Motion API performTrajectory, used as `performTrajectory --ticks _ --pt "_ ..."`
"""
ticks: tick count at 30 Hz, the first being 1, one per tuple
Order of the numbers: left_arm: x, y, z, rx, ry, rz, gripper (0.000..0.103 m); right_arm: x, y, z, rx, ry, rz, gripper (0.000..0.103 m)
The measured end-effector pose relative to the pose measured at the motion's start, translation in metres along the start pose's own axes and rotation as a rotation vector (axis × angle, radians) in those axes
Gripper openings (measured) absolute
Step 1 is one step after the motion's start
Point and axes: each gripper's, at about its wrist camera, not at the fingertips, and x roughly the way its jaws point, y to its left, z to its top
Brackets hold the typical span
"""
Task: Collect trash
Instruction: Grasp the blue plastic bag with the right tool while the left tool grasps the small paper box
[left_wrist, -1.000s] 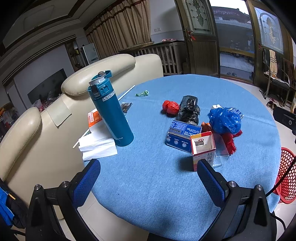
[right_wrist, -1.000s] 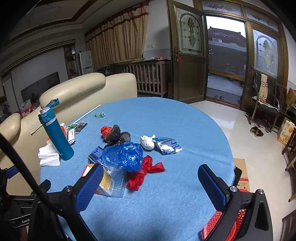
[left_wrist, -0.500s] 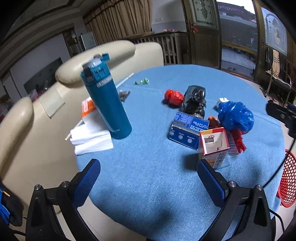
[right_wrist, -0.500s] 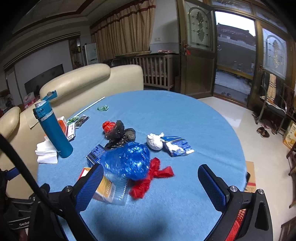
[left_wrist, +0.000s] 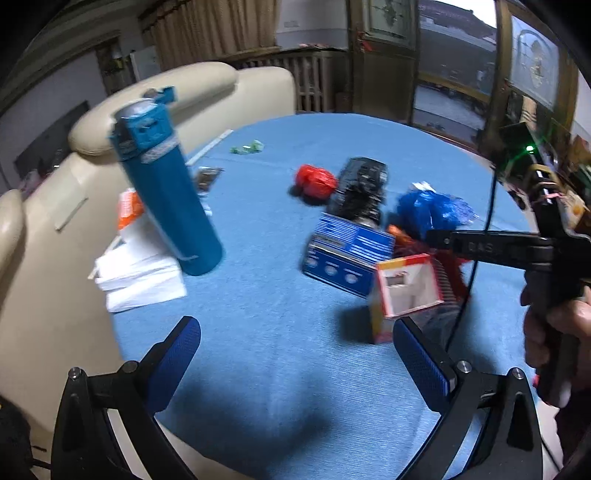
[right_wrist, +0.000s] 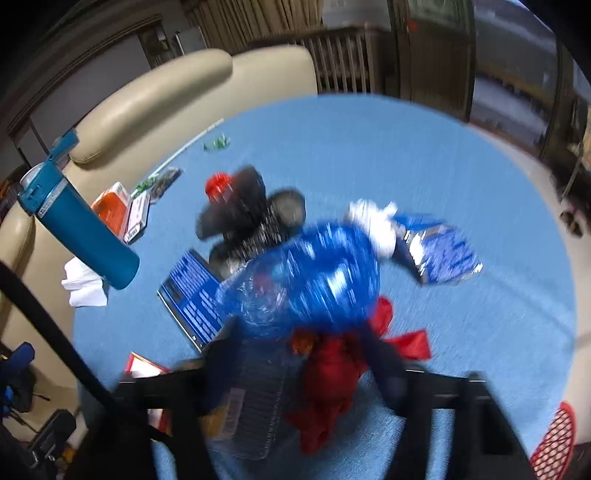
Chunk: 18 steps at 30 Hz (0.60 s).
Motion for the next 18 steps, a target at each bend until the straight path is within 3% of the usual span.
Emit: performTrajectory --ticks 1,4,6,7,8,10,14,18 --pt "0.002 -0.003 0.0 0.004 0.009 -0.017 0.103 0.001 -0.007 -0.002 0.026 0.008 0.024 0.039" --pt "0.009 -0.011 0.002 0.01 0.039 -0.049 0.103 -0.004 -0.023 -0.008 0.055 -0.022 0.044 0.039" --pt "0.014 -0.017 0.004 0.011 0.055 -0.083 0.103 -0.015 -0.033 -0.01 0.082 -0.037 0.105 0.04" --pt "0.017 -0.021 0.005 0.01 0.065 -0.101 0.103 -0.022 -0.038 -0.01 0.098 -0.052 0.134 0.045" --pt "0.019 -0.025 0.006 0.011 0.071 -0.118 0.103 -0.027 -0.042 -0.01 0.108 -0.065 0.16 0.071" --pt "0.024 -0.034 0.008 0.019 0.075 -0.152 0.103 -0.037 -0.048 -0.007 0.118 -0.101 0.183 0.087" --pt "0.04 -0.045 0.012 0.019 0.105 -0.186 0.103 -0.042 -0.048 0.012 0.115 -0.101 0.216 0.087" --pt "0.055 -0.043 0.016 -0.02 0.13 -0.224 0.103 -0.016 -0.038 0.041 0.104 -0.025 0.155 0.085"
